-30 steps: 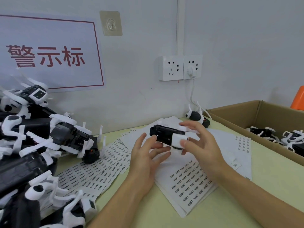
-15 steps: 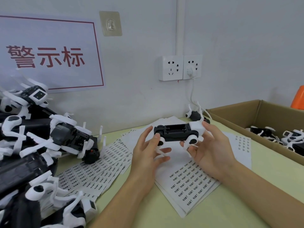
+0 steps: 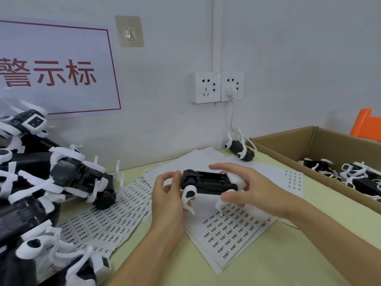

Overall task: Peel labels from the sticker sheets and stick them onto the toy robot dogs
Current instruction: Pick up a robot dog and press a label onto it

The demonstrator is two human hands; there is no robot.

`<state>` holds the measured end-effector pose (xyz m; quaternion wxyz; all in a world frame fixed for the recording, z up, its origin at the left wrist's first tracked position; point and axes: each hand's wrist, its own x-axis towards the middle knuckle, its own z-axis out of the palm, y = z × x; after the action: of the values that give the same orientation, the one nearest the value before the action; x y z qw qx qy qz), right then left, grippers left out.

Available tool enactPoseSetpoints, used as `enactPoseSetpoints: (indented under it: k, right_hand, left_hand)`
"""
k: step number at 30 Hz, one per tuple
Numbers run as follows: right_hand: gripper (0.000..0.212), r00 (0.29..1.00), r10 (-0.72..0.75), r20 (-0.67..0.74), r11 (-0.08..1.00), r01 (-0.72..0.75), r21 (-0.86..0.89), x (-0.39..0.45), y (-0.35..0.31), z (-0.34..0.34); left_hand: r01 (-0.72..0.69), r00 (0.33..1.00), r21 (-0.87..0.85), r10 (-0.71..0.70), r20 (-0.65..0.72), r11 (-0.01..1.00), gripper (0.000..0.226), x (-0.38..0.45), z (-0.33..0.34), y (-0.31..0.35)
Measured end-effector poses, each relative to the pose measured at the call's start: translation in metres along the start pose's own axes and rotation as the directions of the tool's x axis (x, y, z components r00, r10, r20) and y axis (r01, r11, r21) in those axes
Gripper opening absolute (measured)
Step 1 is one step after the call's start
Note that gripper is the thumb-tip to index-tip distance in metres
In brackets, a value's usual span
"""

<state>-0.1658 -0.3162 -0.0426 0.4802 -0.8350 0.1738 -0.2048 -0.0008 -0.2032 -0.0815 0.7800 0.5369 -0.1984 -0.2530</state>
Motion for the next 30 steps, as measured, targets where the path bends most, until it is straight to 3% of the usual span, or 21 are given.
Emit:
enactPoseSetpoints:
  k: [3, 5, 8, 10, 12, 14, 17, 20, 23, 28, 30]
  right_hand:
    - [0.046, 0.996, -0.059, -0.065, 0.975, 0.044, -0.217, 0.004, 0.002, 0.0]
    - [0.035, 0.986, -0.075, -0.146, 0.975, 0.042, -0.219, 0.006, 0.007, -0.002]
    - [0.021, 0.957, 0.038, -0.289, 0.999, -0.034, 0.02, 0.009, 0.018, -0.013]
    - [0.035, 0.916, 0.168, -0.365, 0.97, -0.087, 0.228, 0.012, 0.029, -0.027]
    - [0.043, 0.832, 0.352, -0.43, 0.847, -0.087, 0.525, 0.012, 0.036, -0.048]
    - [0.043, 0.718, 0.528, -0.453, 0.636, 0.019, 0.772, 0.005, 0.044, -0.074]
    - [0.054, 0.608, 0.647, -0.461, 0.395, 0.249, 0.884, -0.017, 0.059, -0.113]
    - [0.06, 0.563, 0.693, -0.449, 0.27, 0.376, 0.887, -0.034, 0.066, -0.143]
    - [0.058, 0.53, 0.71, -0.464, 0.242, 0.435, 0.867, -0.047, 0.073, -0.163]
    - [0.041, 0.367, 0.727, -0.581, 0.38, 0.49, 0.785, -0.056, 0.085, -0.178]
    - [0.042, 0.349, 0.715, -0.606, 0.411, 0.491, 0.768, -0.056, 0.088, -0.176]
  left_hand:
    - [0.015, 1.0, -0.023, -0.014, 0.009, 1.0, 0.016, 0.001, 0.0, 0.001]
    - [0.029, 1.0, -0.07, -0.028, 0.013, 0.997, 0.015, 0.0, 0.001, 0.002]
    - [0.029, 0.999, -0.084, -0.027, 0.025, 0.996, 0.016, 0.0, 0.0, 0.004]
    - [0.02, 0.999, -0.075, -0.017, 0.036, 0.997, 0.019, 0.0, -0.001, 0.003]
    - [0.018, 0.999, -0.072, -0.015, 0.044, 0.997, 0.019, 0.001, -0.002, 0.002]
    - [0.019, 0.999, -0.071, -0.015, 0.051, 0.997, 0.019, 0.001, -0.003, 0.001]
    - [0.014, 0.998, -0.055, -0.01, 0.069, 0.998, 0.021, 0.001, -0.003, 0.001]
    - [0.016, 0.997, -0.043, -0.012, 0.077, 0.999, 0.021, 0.0, -0.002, 0.0]
    - [0.023, 0.998, -0.04, -0.021, 0.064, 0.999, 0.022, 0.0, -0.001, 0.001]
    - [0.044, 0.998, -0.049, -0.041, 0.054, 0.998, 0.022, -0.003, 0.001, 0.003]
    - [0.046, 0.997, -0.053, -0.043, 0.057, 0.998, 0.022, -0.004, 0.002, 0.003]
